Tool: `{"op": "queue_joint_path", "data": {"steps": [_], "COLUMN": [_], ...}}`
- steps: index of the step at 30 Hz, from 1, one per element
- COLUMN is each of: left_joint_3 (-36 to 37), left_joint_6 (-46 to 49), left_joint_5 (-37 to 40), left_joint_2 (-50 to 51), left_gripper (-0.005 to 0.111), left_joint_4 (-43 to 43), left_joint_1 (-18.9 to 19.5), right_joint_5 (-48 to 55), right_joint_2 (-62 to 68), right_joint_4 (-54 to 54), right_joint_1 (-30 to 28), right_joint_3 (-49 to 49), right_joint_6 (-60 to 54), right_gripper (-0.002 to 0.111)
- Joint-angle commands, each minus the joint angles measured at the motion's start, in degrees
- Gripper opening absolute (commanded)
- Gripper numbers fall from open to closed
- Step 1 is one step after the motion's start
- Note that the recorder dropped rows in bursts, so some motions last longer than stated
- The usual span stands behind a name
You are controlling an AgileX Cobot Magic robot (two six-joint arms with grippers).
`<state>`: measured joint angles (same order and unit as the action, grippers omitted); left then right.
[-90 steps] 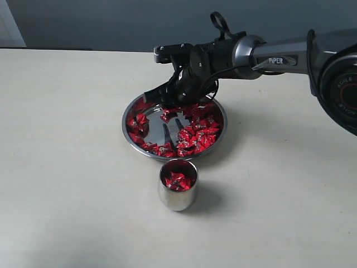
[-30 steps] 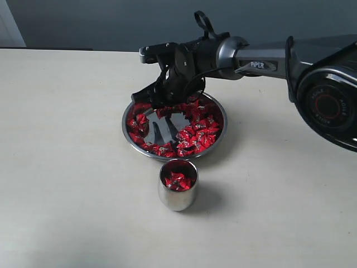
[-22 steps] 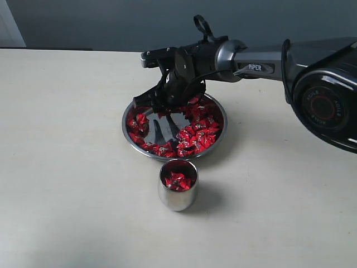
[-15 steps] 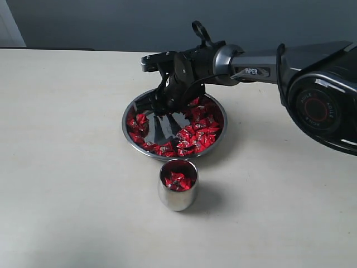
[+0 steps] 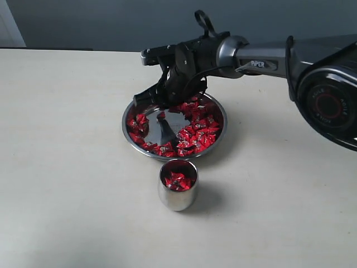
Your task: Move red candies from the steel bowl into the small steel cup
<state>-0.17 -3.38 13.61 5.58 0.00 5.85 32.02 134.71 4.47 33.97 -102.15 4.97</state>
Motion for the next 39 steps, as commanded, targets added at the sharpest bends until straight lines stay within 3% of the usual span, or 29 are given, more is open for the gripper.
{"op": "queue_joint_path", "data": {"steps": [1,8,17,25,39], "left_joint_3": [0.2,0.2,0.2,0.2,0.2], "left_joint_6": [-0.1,-0.1,-0.1,-0.1,-0.1], "left_joint_5": [-0.2,-0.2,-0.2,-0.2,-0.2], "left_joint_2": [-0.3,-0.3,-0.3,-0.3,-0.3], "left_gripper": [0.000,0.000,0.000,0.000,0.000], "left_joint_4": [0.0,0.0,0.0,0.0,0.0], "left_joint_1": [-0.3,-0.3,-0.3,-0.3,-0.3], "right_joint_5": [2.2,6.7,-2.3,-0.9,2.2], "right_joint_2": [-4.0,-10.7,-30.5,-44.6,-46.4], "right_joint_4": [-0.5,-3.4,-4.5,-2.8,10.6], "right_joint_1": [0.8,5.0,9.4,9.4,9.4], "right_joint_3": [0.1,3.8,26.4,41.0,48.1], "right_joint_6": [-0.4,-2.1,0.0,0.1,-9.0], "right_gripper": [0.000,0.000,0.000,0.000,0.000]}}
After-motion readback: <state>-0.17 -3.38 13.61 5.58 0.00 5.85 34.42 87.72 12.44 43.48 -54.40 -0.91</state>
